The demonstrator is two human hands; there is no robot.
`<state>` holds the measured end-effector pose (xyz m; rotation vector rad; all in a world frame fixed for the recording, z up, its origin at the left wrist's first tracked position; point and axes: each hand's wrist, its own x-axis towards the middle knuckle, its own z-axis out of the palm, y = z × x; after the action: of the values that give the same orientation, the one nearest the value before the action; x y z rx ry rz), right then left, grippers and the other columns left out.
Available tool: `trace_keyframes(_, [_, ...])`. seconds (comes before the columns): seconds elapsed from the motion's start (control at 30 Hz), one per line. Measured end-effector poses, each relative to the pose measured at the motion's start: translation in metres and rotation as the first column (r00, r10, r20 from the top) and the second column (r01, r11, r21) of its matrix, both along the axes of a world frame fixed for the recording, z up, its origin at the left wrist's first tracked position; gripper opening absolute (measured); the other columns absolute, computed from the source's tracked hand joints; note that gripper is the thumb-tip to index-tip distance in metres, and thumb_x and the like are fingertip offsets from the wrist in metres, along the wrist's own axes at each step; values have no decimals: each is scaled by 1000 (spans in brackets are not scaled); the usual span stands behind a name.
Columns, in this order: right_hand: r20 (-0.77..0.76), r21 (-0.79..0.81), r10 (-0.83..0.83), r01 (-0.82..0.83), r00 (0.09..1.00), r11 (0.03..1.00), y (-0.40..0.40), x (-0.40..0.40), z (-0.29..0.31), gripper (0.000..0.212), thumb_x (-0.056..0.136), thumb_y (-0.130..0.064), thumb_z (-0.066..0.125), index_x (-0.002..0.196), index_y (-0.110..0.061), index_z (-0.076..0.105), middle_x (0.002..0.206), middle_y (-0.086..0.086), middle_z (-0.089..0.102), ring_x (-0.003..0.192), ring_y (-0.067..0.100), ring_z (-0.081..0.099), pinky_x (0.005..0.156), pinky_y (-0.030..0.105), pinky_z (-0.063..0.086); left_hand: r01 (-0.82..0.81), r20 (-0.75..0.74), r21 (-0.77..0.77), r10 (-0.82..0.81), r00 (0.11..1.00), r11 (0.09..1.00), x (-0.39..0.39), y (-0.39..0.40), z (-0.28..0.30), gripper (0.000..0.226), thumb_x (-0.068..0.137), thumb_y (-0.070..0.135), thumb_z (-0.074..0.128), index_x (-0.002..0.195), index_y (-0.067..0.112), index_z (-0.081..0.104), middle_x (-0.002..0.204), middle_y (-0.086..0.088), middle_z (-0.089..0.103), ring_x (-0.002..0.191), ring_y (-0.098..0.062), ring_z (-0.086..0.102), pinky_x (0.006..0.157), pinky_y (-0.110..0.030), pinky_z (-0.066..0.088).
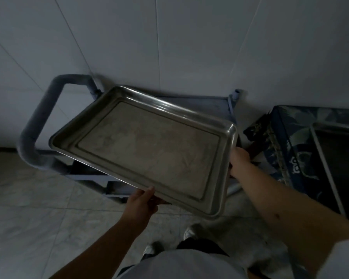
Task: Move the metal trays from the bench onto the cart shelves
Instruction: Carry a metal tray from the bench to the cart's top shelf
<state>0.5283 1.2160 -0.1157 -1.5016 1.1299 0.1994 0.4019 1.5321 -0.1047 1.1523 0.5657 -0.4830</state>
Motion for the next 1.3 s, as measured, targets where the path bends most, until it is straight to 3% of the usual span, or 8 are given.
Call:
trace_keyframes(0.2, [-7, -65, 81, -81, 997, 995, -30, 61, -4, 18, 87, -16, 52, 72, -8, 59, 93, 17, 65, 75, 27, 60, 73, 37, 51, -90, -71, -82, 84, 994, 993, 24, -43, -11, 18, 101, 20, 51, 105, 6, 62, 95, -15, 76, 76, -21, 74, 51, -24, 49])
trace_keyframes(0.3, [60, -162, 155, -144, 986, 976, -46, 93, -9, 27, 92, -18, 47, 107, -1, 63, 117, 20, 63, 88, 21, 56, 83, 34, 50, -101, -117, -89, 91, 989, 991, 40, -68, -16, 18, 101, 22, 52, 106, 7, 61, 93, -14, 77, 81, -23, 76, 53, -27, 54])
trace_keyframes(0.67, [14, -644, 353, -261, 935, 719, -63, 139, -36, 32, 93, -20, 47, 105, 2, 68, 110, 31, 64, 102, 43, 59, 83, 41, 45, 134, -298, 260, -53, 953, 956, 73, -104, -18, 37, 99, 39, 55, 89, 4, 65, 66, -11, 71, 59, -22, 71, 49, -27, 52])
trace_keyframes(0.83, [-15, -780, 419, -273, 908, 563, -17, 88, -8, 61, 86, -43, 58, 131, -5, 43, 133, 24, 46, 121, 40, 44, 97, 47, 38, 492, -235, 601, -449, 862, 630, 77, -65, -5, 49, 94, 59, 49, 83, 15, 67, 74, -6, 72, 62, -13, 69, 55, -28, 56])
trace_keyframes(0.93, [3, -831, 736, -408, 677, 379, 40, 10, 4, 51, 85, -52, 49, 122, -18, 48, 119, 14, 55, 109, 34, 51, 85, 41, 42, 158, 29, 965, -684, 729, 209, 76, 1, -6, 40, 88, 63, 43, 95, 30, 65, 86, 8, 70, 74, -3, 64, 68, -31, 56])
trace_keyframes(1.07, [-236, -834, 884, -551, 404, 28, 99, -67, -13, 52, 84, -60, 39, 115, -23, 60, 114, 3, 63, 105, 28, 57, 84, 45, 45, 74, -249, 965, -800, 546, -250, 104, 81, -22, 48, 93, 58, 50, 130, 29, 58, 131, 0, 63, 121, -23, 57, 100, -45, 43])
trace_keyframes(1.17, [-334, -763, 790, -640, 515, 95, 106, -72, -32, 35, 88, -54, 40, 108, -34, 61, 113, -8, 62, 112, 19, 51, 87, 41, 32, 126, -253, 967, -877, 409, -220, 125, 99, -29, 35, 97, 50, 49, 109, 24, 69, 106, -5, 71, 103, -28, 63, 85, -36, 44])
trace_keyframes(1.3, [-379, -765, 770, -642, 513, 51, 96, -60, -43, 27, 92, -51, 46, 105, -34, 62, 110, -9, 60, 110, 19, 52, 84, 38, 25, 155, -127, 985, -944, 303, -83, 143, 101, -32, 32, 99, 46, 51, 97, 20, 70, 95, -7, 69, 88, -27, 61, 75, -35, 45])
